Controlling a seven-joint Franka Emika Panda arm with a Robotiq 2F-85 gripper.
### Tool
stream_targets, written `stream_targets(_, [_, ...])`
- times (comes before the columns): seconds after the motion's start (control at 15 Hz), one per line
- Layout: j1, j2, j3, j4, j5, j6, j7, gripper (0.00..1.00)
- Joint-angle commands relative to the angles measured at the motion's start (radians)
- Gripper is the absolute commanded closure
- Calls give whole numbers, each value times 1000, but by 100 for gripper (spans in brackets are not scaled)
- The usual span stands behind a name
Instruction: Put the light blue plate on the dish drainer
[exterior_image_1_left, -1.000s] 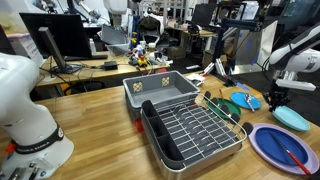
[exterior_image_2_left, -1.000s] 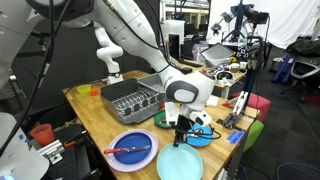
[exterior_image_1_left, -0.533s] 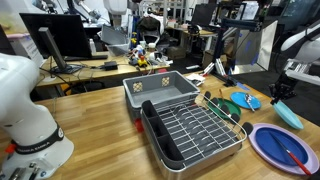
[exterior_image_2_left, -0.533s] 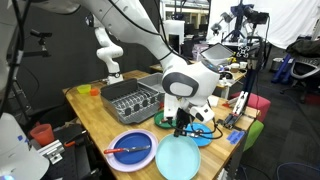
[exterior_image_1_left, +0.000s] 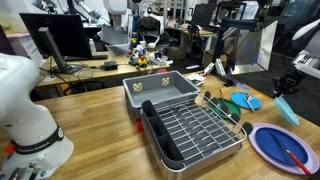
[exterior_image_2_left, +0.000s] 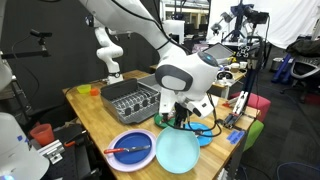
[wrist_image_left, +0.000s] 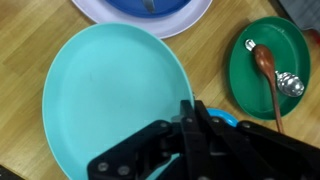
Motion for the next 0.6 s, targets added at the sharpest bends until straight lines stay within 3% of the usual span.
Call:
stream_targets(0.0, [-30,-99,38,-108,89,57,-111,98])
stream_targets(0.53, [29,-321,46,-309,259,78,-364,98])
